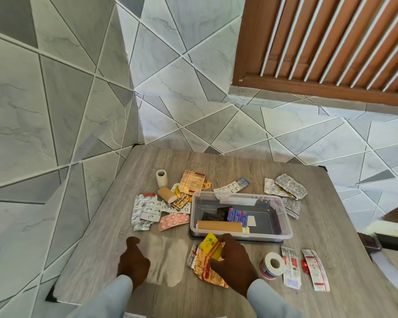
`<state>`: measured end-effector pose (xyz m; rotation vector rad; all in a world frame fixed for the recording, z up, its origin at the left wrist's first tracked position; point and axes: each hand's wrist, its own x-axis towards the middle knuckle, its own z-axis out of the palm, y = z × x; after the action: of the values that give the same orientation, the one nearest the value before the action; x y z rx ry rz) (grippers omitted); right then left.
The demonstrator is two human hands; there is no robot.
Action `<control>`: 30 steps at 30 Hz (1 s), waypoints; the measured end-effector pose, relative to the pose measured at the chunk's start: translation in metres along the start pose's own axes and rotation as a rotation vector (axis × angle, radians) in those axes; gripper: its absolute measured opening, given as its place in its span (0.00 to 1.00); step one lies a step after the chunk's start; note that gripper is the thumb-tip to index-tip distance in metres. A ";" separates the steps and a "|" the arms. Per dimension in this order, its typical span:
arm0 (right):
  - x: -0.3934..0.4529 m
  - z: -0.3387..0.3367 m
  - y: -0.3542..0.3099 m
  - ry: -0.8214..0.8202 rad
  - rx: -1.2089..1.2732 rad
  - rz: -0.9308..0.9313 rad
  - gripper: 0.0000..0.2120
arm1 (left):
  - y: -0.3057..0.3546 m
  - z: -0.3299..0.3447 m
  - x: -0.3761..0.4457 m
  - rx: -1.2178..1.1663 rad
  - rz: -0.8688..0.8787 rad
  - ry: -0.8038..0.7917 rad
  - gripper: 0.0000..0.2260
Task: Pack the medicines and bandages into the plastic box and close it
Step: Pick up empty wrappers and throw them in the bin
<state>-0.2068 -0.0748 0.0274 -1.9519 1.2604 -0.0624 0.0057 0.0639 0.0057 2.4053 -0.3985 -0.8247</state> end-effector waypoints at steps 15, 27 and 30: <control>-0.053 -0.057 -0.002 -0.087 0.803 -0.131 0.23 | 0.109 0.003 -0.121 -0.223 0.674 0.083 0.24; -0.146 -0.129 0.067 0.329 1.256 0.050 0.20 | 0.179 0.082 -0.168 -0.346 0.921 -0.485 0.21; -0.174 -0.137 0.093 0.389 1.239 0.124 0.21 | 0.184 0.113 -0.192 -0.311 0.939 -0.579 0.19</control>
<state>-0.4233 -0.0358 0.1236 -0.7889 1.1206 -0.9530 -0.2309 -0.0456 0.1310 1.3819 -1.3645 -0.9875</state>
